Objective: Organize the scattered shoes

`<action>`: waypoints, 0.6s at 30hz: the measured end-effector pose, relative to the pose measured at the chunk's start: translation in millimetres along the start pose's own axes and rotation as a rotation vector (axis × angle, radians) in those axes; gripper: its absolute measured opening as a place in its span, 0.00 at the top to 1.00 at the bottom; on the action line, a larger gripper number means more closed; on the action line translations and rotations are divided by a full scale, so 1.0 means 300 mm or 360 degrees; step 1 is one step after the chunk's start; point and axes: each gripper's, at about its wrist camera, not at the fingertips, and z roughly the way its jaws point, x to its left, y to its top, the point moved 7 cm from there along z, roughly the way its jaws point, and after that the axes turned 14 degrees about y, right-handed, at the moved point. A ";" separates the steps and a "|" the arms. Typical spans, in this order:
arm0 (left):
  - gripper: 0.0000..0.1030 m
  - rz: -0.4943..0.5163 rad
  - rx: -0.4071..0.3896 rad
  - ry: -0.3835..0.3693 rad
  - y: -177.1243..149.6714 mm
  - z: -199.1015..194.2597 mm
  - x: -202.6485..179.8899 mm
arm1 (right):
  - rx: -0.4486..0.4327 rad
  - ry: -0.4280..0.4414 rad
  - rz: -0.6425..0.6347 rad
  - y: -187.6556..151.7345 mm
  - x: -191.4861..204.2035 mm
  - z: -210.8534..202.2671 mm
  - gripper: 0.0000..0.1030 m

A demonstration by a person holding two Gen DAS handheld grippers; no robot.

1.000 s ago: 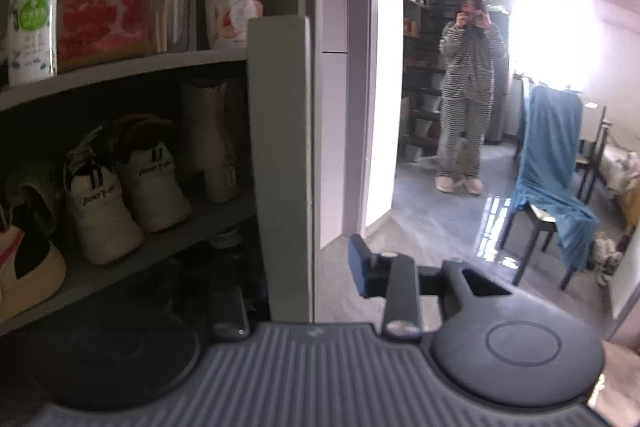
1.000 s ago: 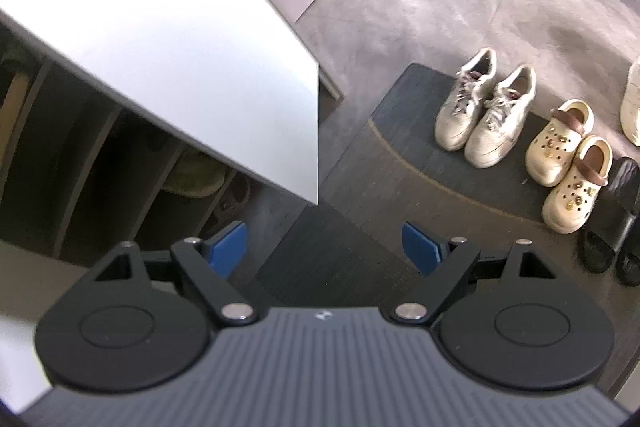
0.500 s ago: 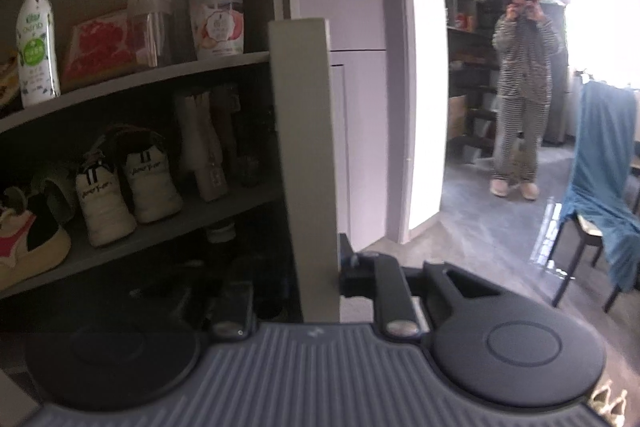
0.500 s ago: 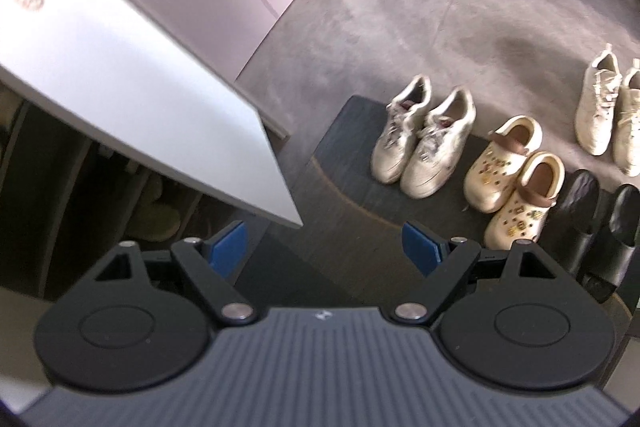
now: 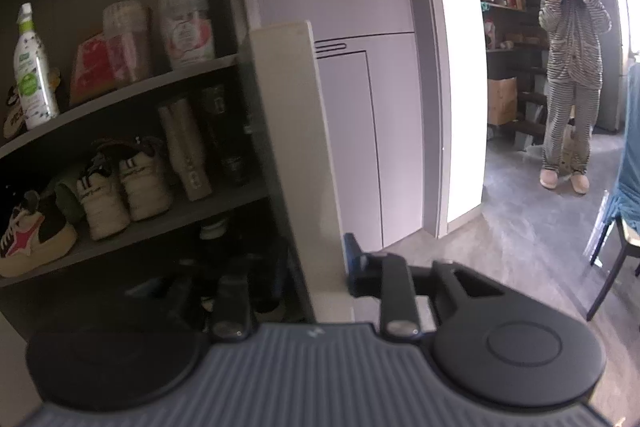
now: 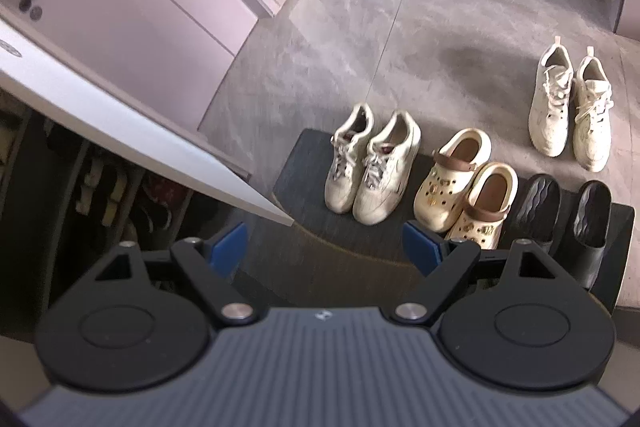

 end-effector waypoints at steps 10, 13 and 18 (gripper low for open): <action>0.59 0.0024 -0.0041 0.0046 0.074 0.030 -0.212 | -0.0045 -0.0116 0.0032 0.008 -0.208 -0.115 0.16; 0.58 0.0021 -0.0035 0.0062 0.082 0.038 -0.236 | -0.0066 -0.0167 0.0056 0.015 -0.252 -0.141 0.16; 0.58 0.0031 -0.0032 0.0107 0.086 0.045 -0.253 | -0.0079 -0.0222 0.0126 0.017 -0.313 -0.162 0.16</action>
